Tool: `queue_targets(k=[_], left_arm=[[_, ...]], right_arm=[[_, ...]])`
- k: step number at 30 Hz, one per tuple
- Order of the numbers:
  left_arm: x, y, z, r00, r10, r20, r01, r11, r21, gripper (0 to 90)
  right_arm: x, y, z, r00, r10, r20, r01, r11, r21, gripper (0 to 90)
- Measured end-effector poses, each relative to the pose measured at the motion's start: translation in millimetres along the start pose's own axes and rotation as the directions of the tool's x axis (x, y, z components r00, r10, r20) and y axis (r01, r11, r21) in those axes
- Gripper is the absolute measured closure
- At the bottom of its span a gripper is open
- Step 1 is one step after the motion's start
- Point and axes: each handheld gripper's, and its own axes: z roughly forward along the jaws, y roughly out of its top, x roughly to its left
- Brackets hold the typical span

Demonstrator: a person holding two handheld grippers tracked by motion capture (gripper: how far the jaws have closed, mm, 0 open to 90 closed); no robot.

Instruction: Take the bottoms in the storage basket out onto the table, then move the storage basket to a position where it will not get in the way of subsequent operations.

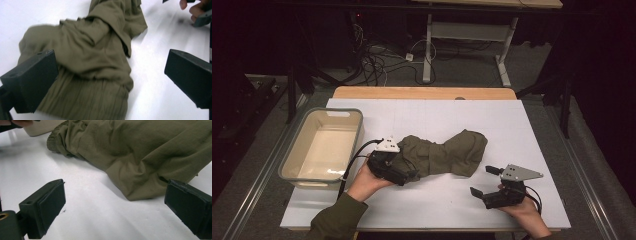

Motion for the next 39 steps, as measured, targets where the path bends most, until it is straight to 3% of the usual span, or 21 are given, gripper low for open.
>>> queue_targets(k=[8,17,28,35,39], left_arm=[[-5.7,-30.7,-6.9,0.9995,-0.026,-0.018,0.026,0.9995,0.015,0.0],[-9.3,-54.7,-13.0,0.9983,-0.053,-0.025,0.053,0.9985,0.016,0.0],[-14.9,-66.9,-19.1,0.9954,-0.088,-0.036,0.089,0.9957,0.024,0.0],[-17.9,-68.4,-15.6,0.9968,-0.067,-0.043,0.069,0.9963,0.051,0.0],[-16.1,-68.6,-14.7,0.9967,-0.075,-0.033,0.076,0.9958,0.051,0.0]], right_arm=[[0.0,-0.2,0.4,1.0,-0.005,0.002,0.005,1.0,0.004,4.2],[0.6,-0.3,0.4,1.0,-0.005,0.003,0.005,1.0,0.007,4.3],[2.8,10.5,2.2,0.9998,-0.011,-0.015,0.011,1.0,0.01,4.5],[2.7,28.1,3.7,0.9992,-0.019,-0.034,0.019,1.0,0.001,4.6],[3.5,37.3,7.3,0.9988,-0.019,-0.046,0.019,1.0,0.006,5.5]])
